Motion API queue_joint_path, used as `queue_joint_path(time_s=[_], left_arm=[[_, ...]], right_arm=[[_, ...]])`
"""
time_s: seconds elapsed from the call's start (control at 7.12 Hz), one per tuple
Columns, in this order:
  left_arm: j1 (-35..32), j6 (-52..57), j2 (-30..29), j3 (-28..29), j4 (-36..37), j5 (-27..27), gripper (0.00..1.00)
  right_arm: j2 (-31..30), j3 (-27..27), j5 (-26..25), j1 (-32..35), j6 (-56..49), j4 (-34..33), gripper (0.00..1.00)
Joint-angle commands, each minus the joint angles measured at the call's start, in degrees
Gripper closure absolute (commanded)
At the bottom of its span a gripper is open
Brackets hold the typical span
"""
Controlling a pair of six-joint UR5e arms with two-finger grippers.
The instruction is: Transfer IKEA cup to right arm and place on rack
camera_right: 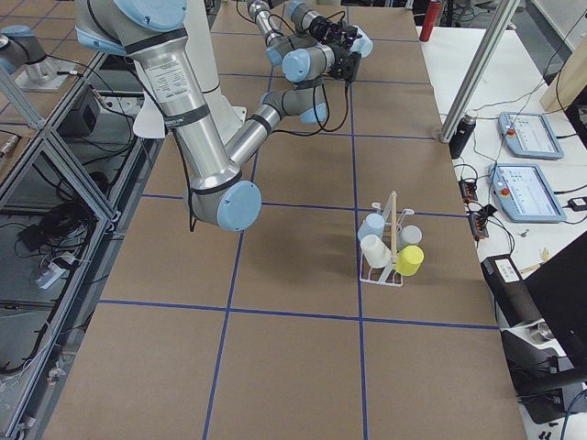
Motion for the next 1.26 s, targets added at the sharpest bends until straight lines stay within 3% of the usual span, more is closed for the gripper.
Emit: queue_joint_path(time_s=[0.0, 0.98, 1.12], left_arm=[[1.44, -0.02, -0.73, 0.1, 0.1, 0.66, 1.0], [3.2, -0.03, -0.99, -0.16, 0.18, 1.8, 1.0], [3.2, -0.11, -0.99, -0.25, 0.18, 1.8, 1.0]], right_arm=[[0.0, -0.02, -0.71, -0.58, 0.01, -0.03, 0.0], [0.44, -0.28, -1.68, -1.64, 0.01, 0.06, 0.05], [0.44, -0.37, -1.68, -1.73, -0.08, 0.06, 0.26]])
